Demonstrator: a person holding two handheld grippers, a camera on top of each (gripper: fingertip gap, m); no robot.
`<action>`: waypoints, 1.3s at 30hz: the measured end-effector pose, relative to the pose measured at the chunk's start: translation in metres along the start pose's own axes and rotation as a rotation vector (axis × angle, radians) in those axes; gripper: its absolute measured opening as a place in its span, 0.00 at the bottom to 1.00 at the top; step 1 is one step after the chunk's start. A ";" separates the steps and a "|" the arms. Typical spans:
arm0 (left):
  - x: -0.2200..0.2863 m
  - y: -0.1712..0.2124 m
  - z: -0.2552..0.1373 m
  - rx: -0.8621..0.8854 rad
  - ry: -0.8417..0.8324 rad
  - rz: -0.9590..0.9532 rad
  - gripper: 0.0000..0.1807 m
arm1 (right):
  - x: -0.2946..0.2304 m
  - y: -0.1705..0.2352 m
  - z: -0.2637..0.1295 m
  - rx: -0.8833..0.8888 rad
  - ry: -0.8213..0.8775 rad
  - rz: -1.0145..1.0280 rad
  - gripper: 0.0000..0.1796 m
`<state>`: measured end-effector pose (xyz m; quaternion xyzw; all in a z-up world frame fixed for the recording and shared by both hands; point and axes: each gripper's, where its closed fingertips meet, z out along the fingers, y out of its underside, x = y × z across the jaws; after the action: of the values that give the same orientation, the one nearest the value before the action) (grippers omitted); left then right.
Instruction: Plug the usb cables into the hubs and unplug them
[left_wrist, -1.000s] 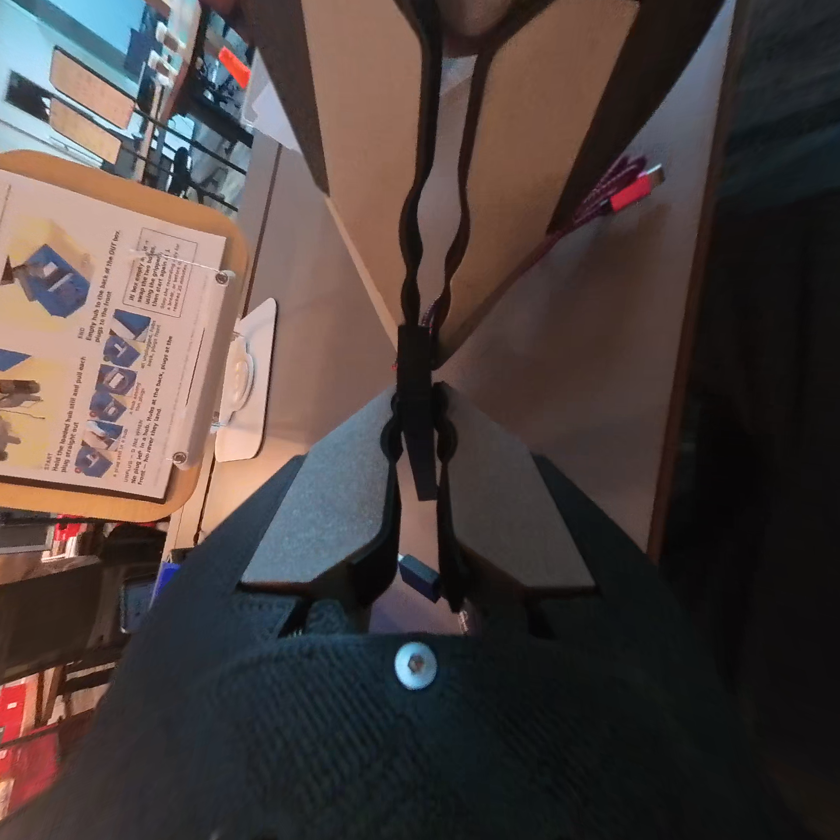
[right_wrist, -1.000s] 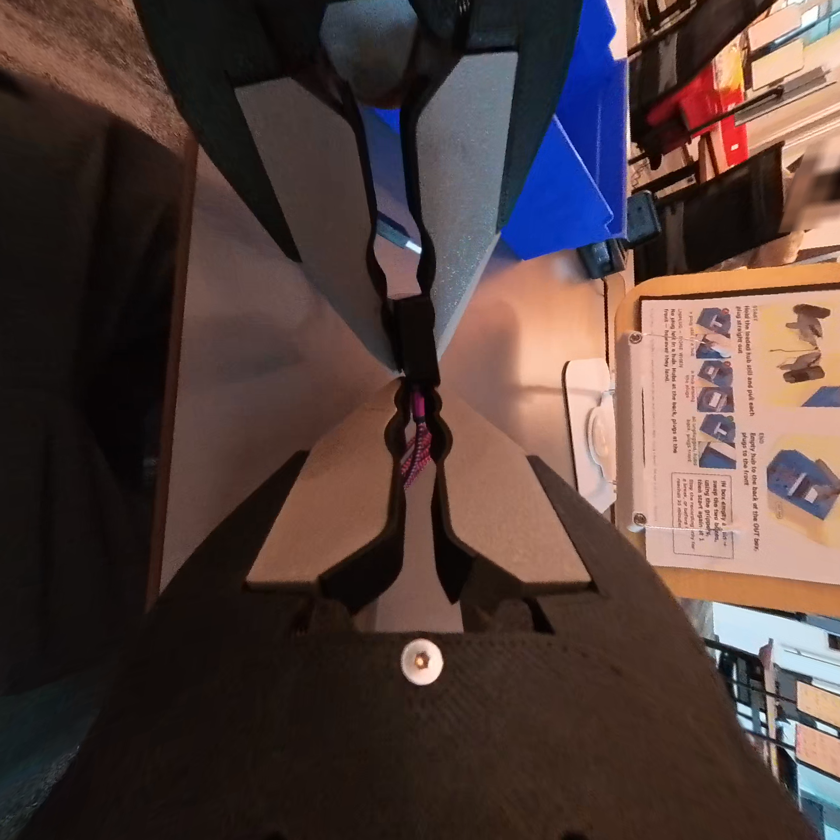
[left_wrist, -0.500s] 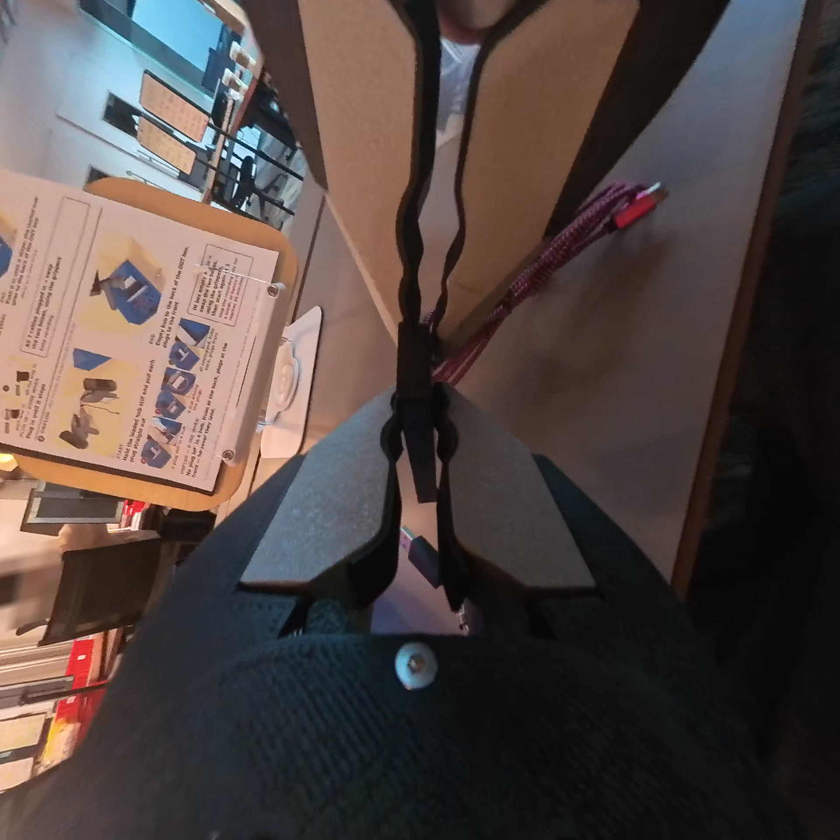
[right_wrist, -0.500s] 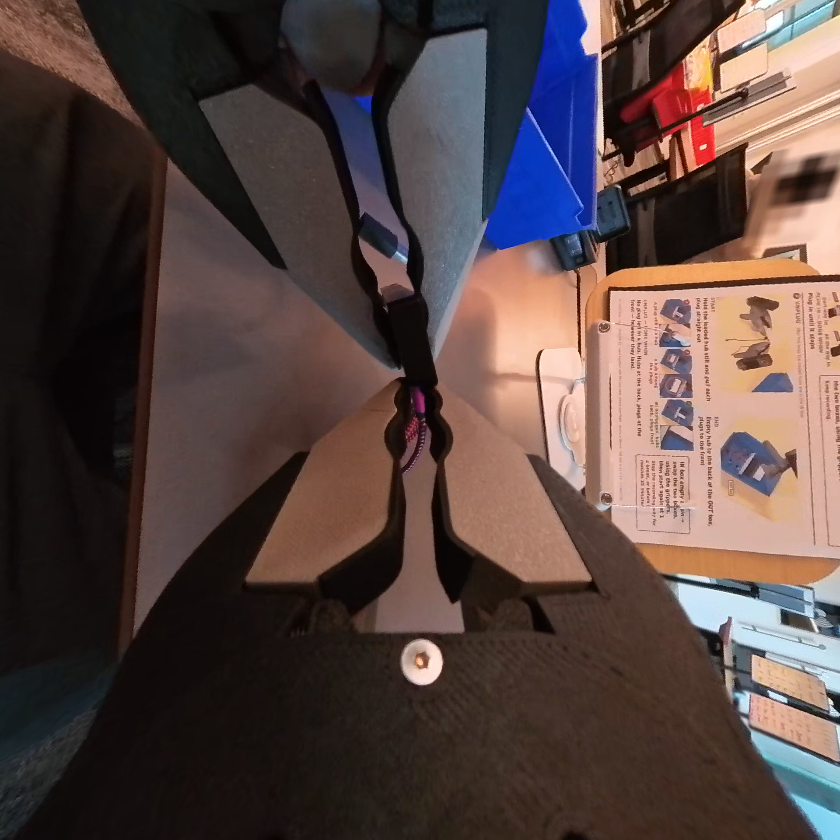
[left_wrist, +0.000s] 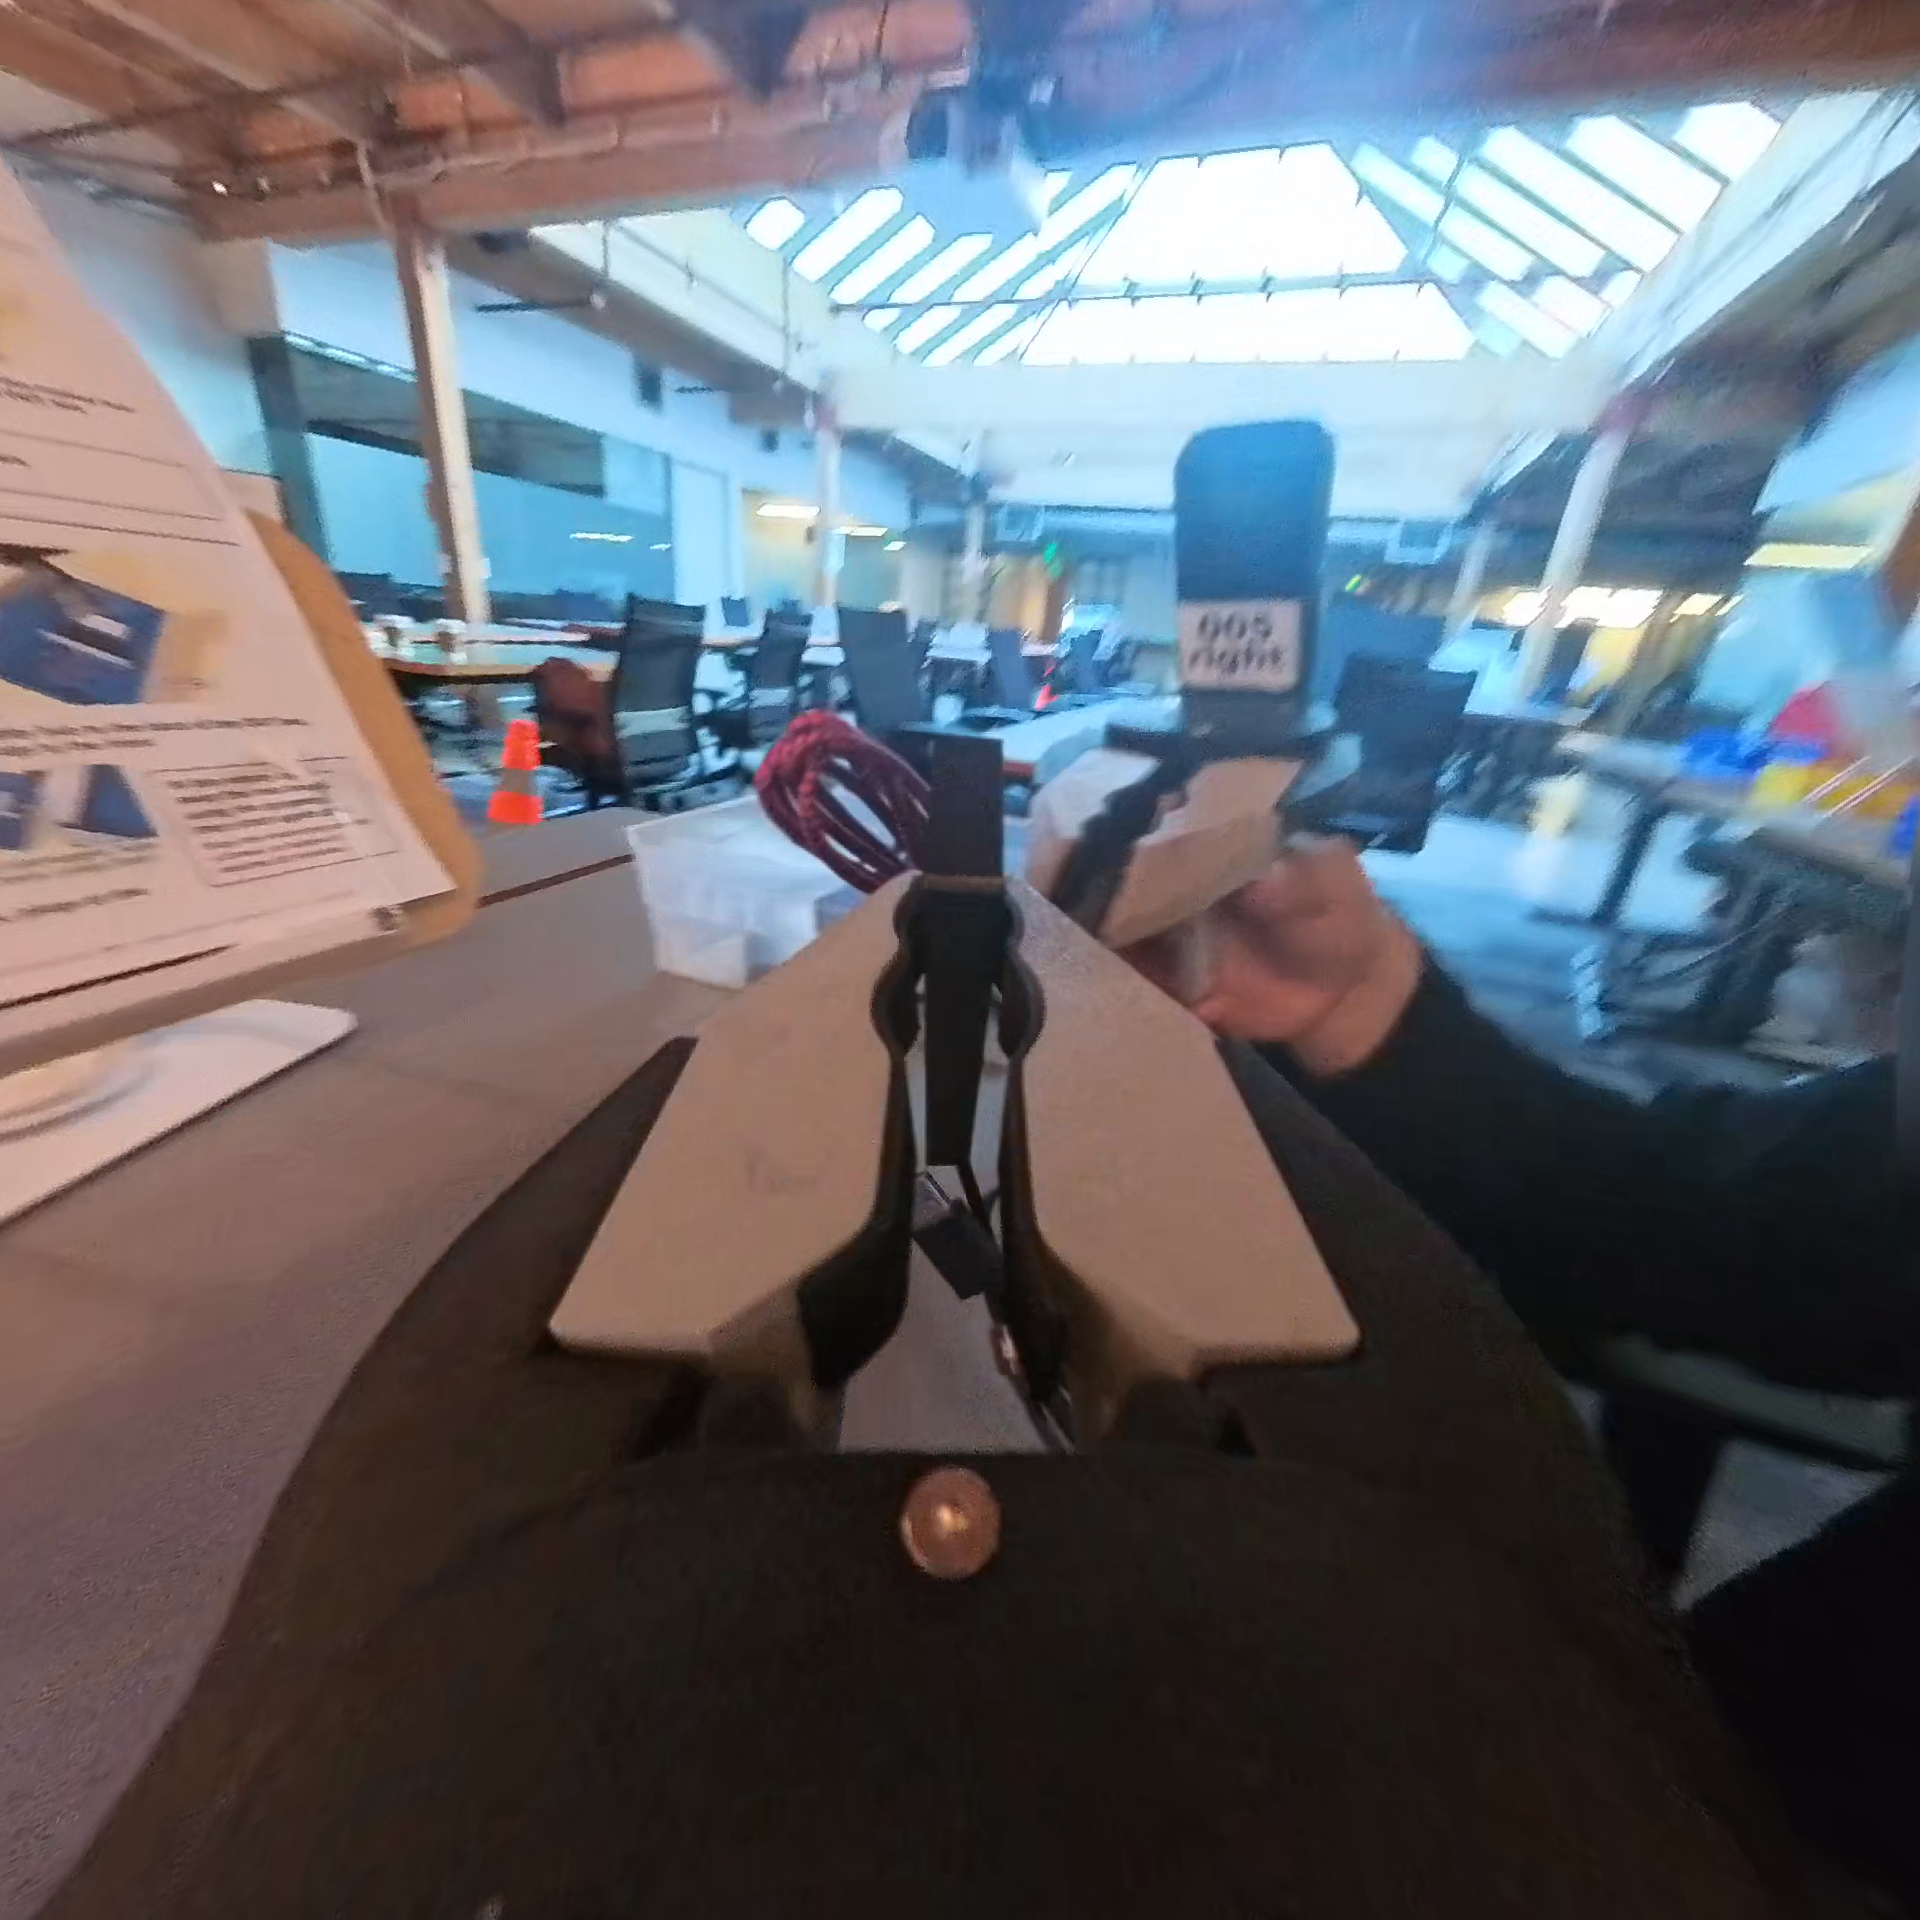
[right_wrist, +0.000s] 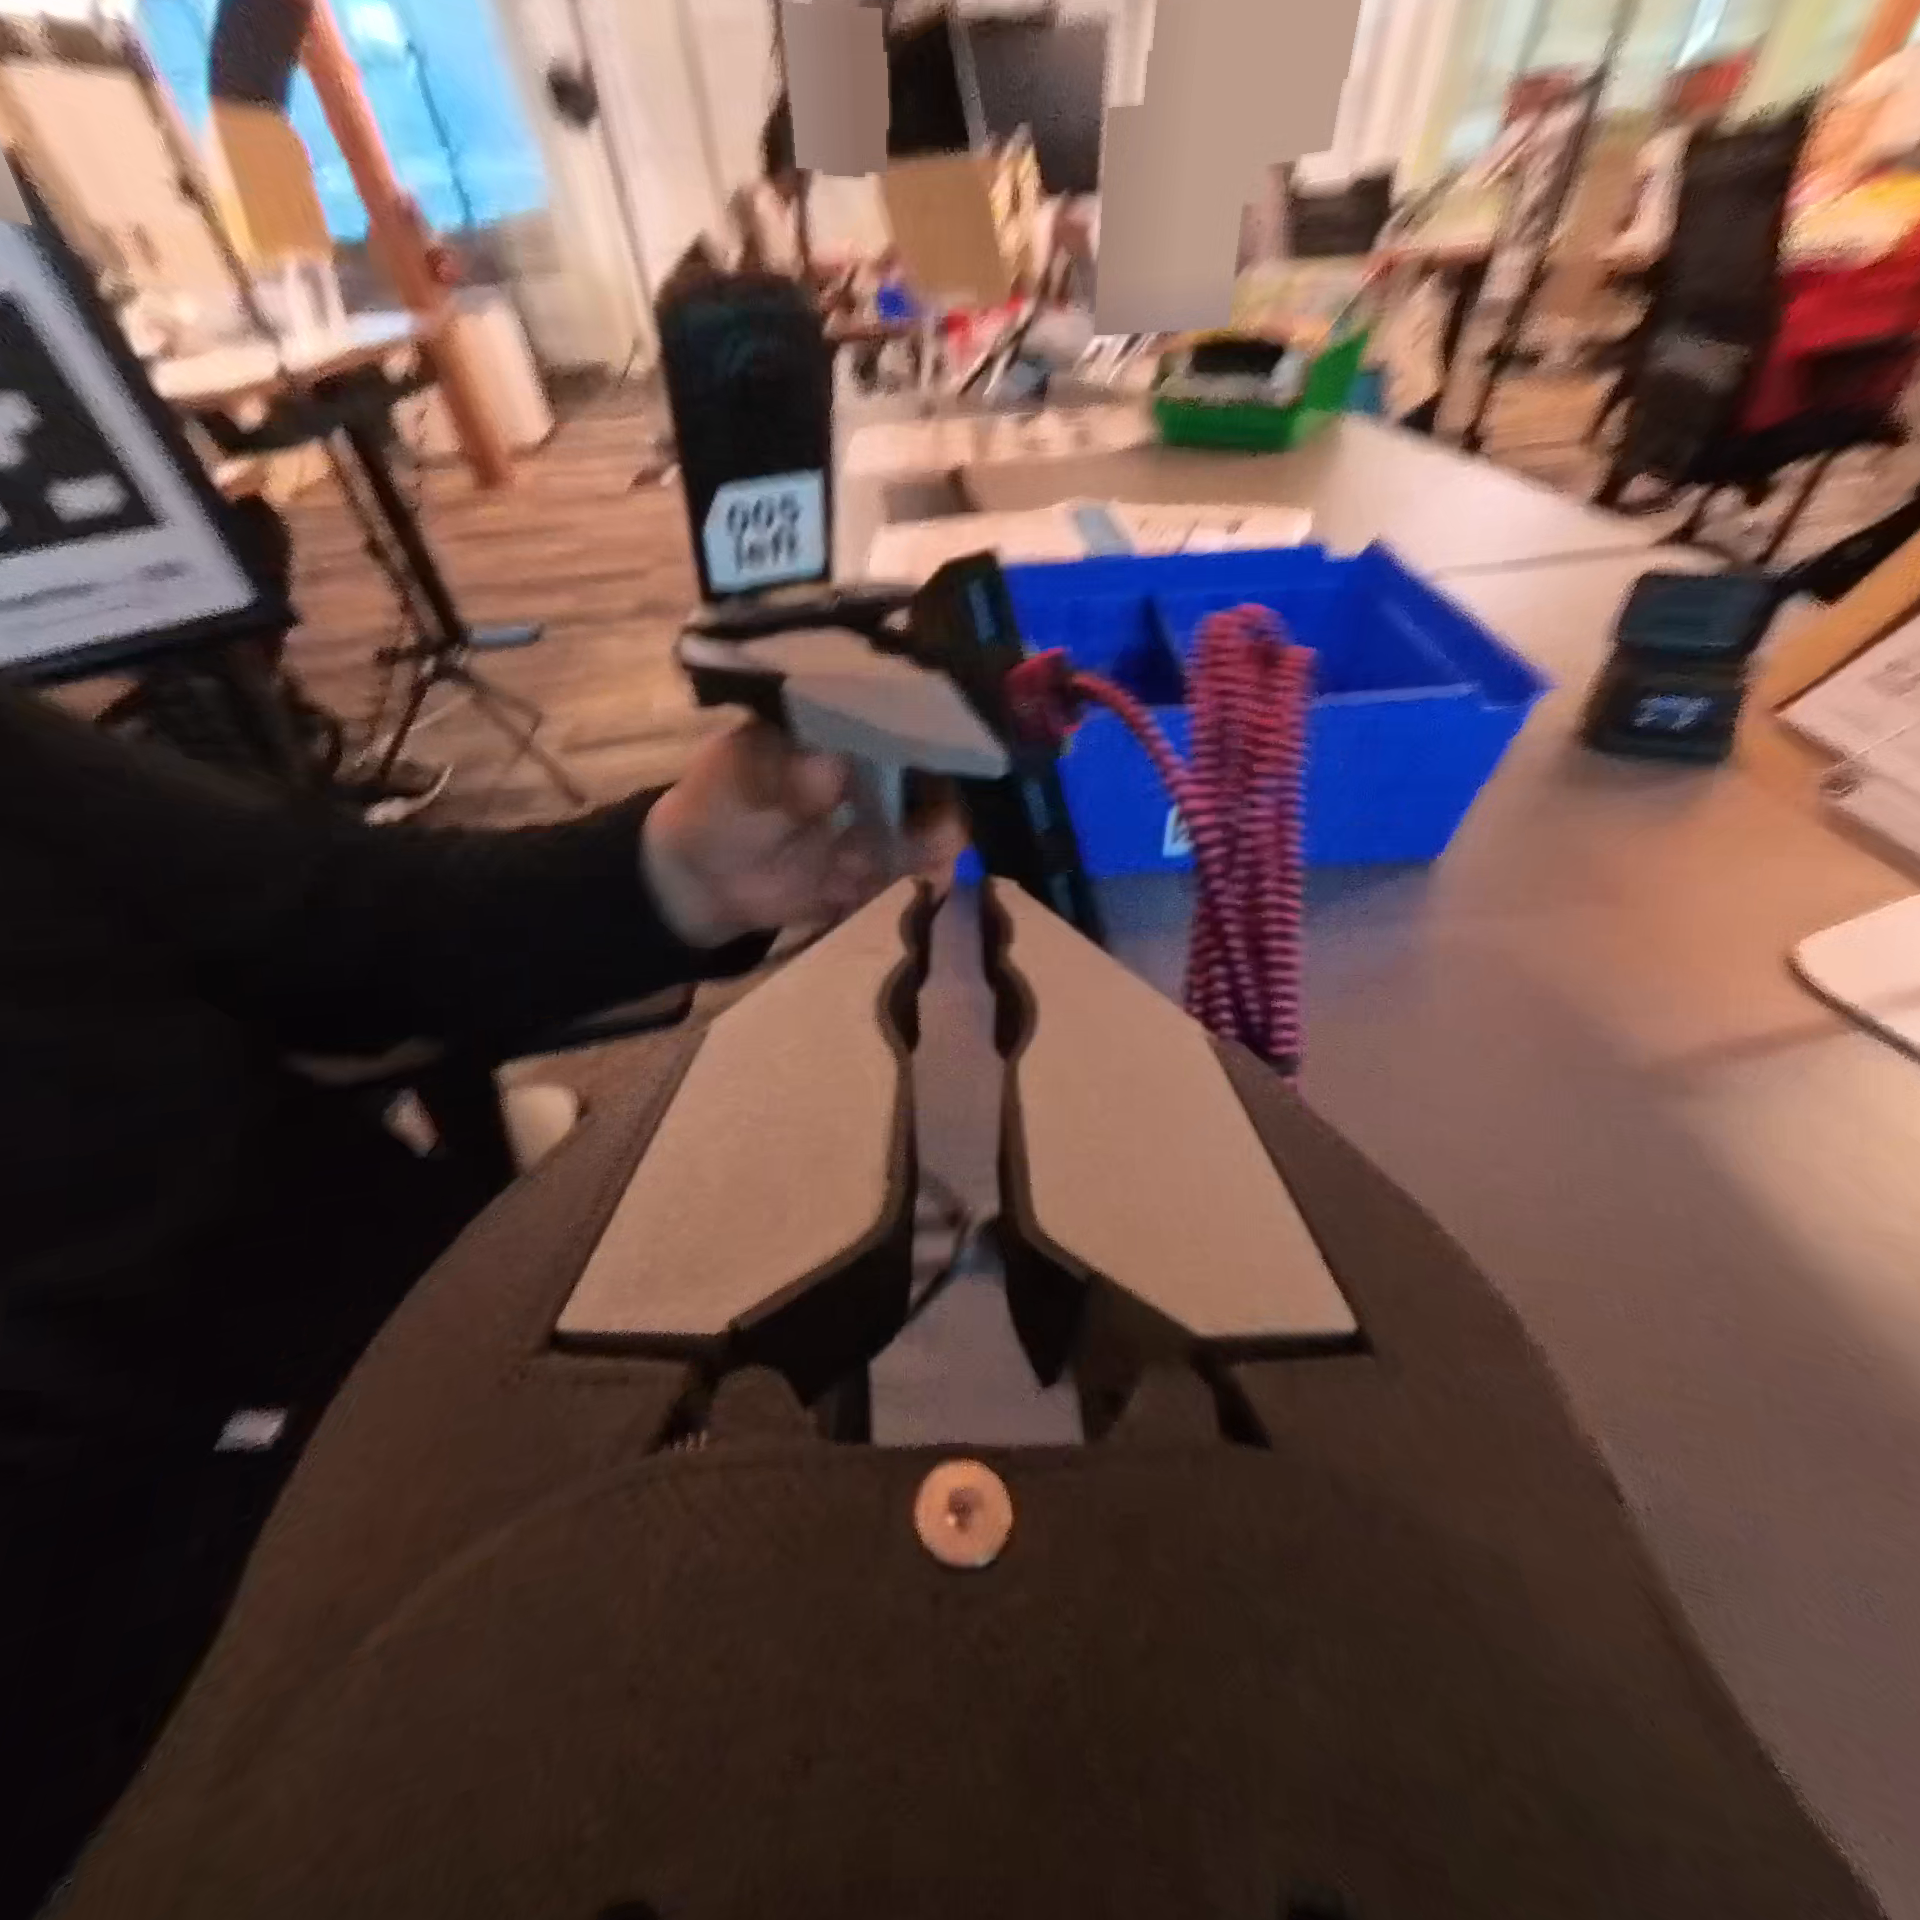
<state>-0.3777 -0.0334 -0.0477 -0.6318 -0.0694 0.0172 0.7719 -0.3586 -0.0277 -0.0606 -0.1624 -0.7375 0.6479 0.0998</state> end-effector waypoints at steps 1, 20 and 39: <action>0.002 -0.003 0.000 0.027 0.016 -0.037 0.05 | 0.003 -0.007 0.001 0.064 0.021 -0.001 0.06; 0.020 0.005 0.014 0.123 0.122 -0.283 0.05 | 0.003 -0.023 0.004 0.351 -0.053 0.034 0.06; 0.021 0.006 0.015 0.146 0.116 -0.311 0.05 | 0.004 -0.021 0.000 0.350 -0.053 0.027 0.03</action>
<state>-0.3582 -0.0157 -0.0488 -0.5556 -0.1203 -0.1338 0.8117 -0.3650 -0.0289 -0.0402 -0.1356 -0.6136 0.7716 0.0984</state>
